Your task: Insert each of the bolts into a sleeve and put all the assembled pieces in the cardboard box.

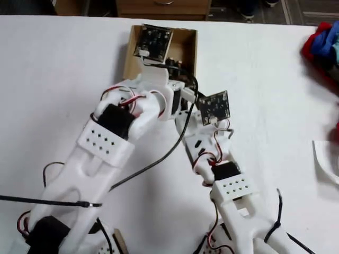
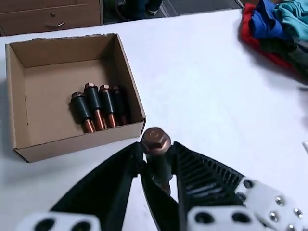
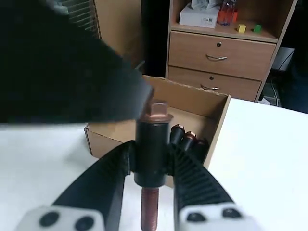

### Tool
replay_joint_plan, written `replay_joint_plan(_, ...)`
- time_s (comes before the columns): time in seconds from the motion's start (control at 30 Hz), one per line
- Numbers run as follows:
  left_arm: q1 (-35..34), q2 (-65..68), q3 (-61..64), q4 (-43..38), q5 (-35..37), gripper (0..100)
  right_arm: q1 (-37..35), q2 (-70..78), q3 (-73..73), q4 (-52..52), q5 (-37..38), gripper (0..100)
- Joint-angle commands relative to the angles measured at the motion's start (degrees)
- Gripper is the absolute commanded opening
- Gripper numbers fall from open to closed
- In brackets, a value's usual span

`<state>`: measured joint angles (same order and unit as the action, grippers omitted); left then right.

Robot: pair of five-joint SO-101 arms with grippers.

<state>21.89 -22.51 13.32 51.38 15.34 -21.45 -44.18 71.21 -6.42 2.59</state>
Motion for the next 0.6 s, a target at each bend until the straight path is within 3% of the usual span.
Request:
replay_joint_plan(0.0, -7.2, -3.4, -3.1, -0.3, -1.6, 12, 1.5, -1.5, -3.7, 3.7, 0.3, 2.2)
replay_joint_plan(0.13, -18.7, -3.4, 1.4, -0.3, -8.4, 12, 4.2, 4.3, -12.7, 12.0, 0.2, 2.2)
replay_joint_plan(0.27, -25.6, -3.4, 12.5, -3.5, -10.3, 12, 6.9, 19.3, -32.2, 24.5, 0.5, 2.2)
replay_joint_plan(0.47, -34.5, -3.4, 34.2, -20.7, -14.0, 12, 6.1, 47.1, -75.3, 55.0, 0.2, 2.2)
replay_joint_plan(0.57, -37.2, -3.4, 44.6, -30.7, -15.7, 12, 5.7, 61.2, -99.3, 64.0, -0.3, 2.2)
